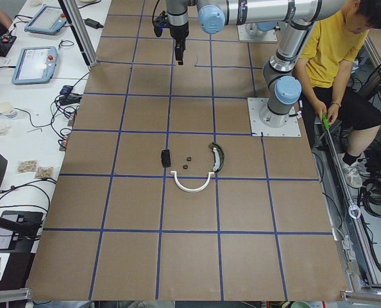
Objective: Place bearing gear from tray to pile
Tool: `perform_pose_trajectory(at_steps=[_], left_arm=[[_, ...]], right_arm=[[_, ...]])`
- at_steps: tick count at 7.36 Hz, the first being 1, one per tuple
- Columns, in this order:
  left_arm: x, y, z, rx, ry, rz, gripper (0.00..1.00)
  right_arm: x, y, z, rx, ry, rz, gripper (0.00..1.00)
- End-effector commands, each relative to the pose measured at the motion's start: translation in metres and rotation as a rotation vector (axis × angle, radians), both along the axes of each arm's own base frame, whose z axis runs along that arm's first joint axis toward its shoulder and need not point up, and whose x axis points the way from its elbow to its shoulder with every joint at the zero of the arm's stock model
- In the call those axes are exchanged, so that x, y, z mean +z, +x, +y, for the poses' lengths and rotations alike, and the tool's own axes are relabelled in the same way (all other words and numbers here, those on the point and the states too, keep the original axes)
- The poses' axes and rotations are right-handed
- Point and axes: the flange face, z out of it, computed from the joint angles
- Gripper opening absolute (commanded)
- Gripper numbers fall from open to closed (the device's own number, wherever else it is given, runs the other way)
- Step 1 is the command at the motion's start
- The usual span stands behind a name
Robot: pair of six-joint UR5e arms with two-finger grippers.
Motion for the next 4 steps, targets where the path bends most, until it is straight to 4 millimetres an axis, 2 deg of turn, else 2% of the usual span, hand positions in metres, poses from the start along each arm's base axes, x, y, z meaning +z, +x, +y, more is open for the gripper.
perform_pose_trajectory(at_steps=[1, 4], left_arm=[[0.0094, -0.0133, 0.009, -0.017, -0.023, -0.01, 1.0], [0.0115, -0.0124, 0.01, -0.019, -0.026, -0.02, 1.0]], right_arm=[[-0.0001, 0.0, 0.0001, 0.0, 0.001, 0.0, 1.0], [-0.0001, 0.0, 0.0001, -0.001, 0.001, 0.0, 1.0]])
